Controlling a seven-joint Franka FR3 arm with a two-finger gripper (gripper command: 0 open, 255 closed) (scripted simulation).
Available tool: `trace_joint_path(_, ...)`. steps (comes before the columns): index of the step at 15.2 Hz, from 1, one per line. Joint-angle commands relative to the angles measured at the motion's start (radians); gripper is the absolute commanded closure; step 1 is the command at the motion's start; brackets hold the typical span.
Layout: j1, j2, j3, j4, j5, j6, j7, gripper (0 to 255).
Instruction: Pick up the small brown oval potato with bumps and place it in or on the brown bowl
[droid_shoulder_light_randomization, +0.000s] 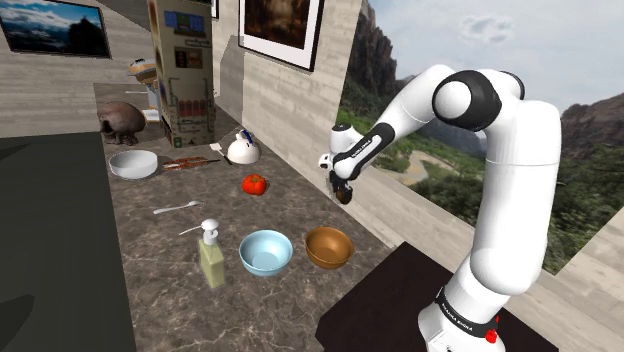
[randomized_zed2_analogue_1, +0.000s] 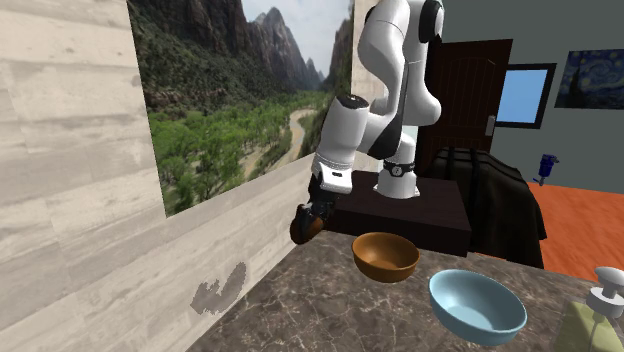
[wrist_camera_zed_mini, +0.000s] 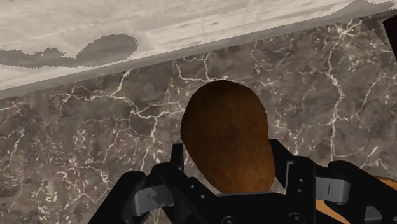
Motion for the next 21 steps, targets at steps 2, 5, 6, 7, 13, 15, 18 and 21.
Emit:
trace_joint_path(2,0.002,-0.033,0.003,0.001,0.006,-0.035,-0.010,255)
trace_joint_path(5,0.034,-0.075,0.006,-0.059,-0.014,-0.029,0.042,255)
trace_joint_path(6,0.050,-0.095,0.009,-0.087,-0.024,-0.027,0.068,255)
trace_joint_path(7,0.065,-0.114,0.013,-0.114,-0.034,-0.025,0.095,255)
trace_joint_path(13,0.154,-0.216,0.051,-0.256,-0.076,-0.028,0.258,255)
trace_joint_path(15,0.184,-0.245,0.069,-0.295,-0.083,-0.033,0.311,255)
trace_joint_path(18,0.227,-0.284,0.103,-0.346,-0.084,-0.043,0.389,255)
trace_joint_path(21,0.254,-0.292,0.127,-0.373,-0.087,-0.038,0.445,255)
